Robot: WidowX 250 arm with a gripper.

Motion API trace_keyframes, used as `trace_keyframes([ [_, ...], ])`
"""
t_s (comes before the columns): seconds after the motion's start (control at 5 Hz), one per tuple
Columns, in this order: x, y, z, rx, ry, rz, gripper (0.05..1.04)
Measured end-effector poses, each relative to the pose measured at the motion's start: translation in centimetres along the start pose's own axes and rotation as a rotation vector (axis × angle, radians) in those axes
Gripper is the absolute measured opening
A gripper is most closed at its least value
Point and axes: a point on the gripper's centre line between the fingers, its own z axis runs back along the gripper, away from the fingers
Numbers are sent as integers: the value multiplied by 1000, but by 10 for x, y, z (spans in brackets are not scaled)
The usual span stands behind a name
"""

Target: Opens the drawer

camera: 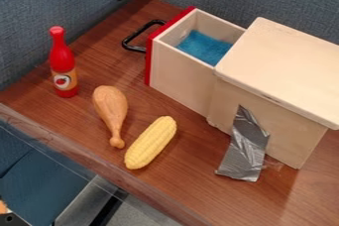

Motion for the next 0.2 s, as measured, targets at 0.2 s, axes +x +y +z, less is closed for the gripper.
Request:
trace_keyframes([
  [0.2, -16, 1, 14, 2, -33, -36, 1000],
])
